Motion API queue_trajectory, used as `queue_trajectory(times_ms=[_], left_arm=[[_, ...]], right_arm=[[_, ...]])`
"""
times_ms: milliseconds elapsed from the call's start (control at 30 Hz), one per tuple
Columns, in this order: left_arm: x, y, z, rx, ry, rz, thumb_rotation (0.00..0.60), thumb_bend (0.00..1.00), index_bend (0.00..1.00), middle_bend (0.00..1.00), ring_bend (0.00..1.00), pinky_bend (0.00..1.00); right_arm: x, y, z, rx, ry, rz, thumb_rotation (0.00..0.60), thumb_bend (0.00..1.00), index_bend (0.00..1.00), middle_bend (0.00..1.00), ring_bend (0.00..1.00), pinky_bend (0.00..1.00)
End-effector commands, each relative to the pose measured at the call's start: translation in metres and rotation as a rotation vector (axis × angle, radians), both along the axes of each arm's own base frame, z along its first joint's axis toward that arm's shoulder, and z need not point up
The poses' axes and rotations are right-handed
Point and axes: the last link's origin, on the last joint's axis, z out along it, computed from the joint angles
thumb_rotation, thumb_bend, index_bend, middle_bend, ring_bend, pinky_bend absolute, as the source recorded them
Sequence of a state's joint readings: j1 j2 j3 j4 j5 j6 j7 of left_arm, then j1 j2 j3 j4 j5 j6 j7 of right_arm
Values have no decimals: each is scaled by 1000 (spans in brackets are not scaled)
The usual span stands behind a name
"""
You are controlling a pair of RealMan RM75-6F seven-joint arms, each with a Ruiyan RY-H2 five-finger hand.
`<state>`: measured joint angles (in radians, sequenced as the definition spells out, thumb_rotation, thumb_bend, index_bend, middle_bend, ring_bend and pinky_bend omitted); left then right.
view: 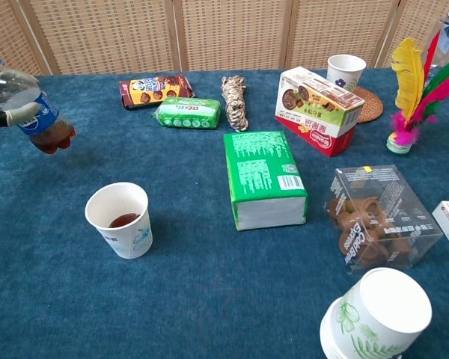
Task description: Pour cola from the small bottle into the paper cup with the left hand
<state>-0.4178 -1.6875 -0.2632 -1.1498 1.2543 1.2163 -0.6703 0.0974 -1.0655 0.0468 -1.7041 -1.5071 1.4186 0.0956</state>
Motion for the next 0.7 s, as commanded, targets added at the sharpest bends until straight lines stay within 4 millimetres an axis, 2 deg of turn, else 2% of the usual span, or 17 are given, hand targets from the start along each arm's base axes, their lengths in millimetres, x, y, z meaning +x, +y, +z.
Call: queue_trajectory(times_ms=[33, 400, 700], left_arm=[[0, 6, -4, -1, -24, 8, 600, 420, 412, 357, 326, 522], [-3, 12, -28, -46, -42, 31, 600, 411, 411, 350, 320, 516], [-3, 12, -32, -68, -20, 11, 600, 408, 384, 310, 264, 469]], right_arm=[[0, 1, 0, 0, -1, -2, 600, 0, 0, 0, 0, 63], [-2, -1, 3, -13, -7, -15, 600, 0, 0, 0, 0, 62], [-4, -2, 6, -15, -22, -22, 600, 0, 0, 0, 0, 62]])
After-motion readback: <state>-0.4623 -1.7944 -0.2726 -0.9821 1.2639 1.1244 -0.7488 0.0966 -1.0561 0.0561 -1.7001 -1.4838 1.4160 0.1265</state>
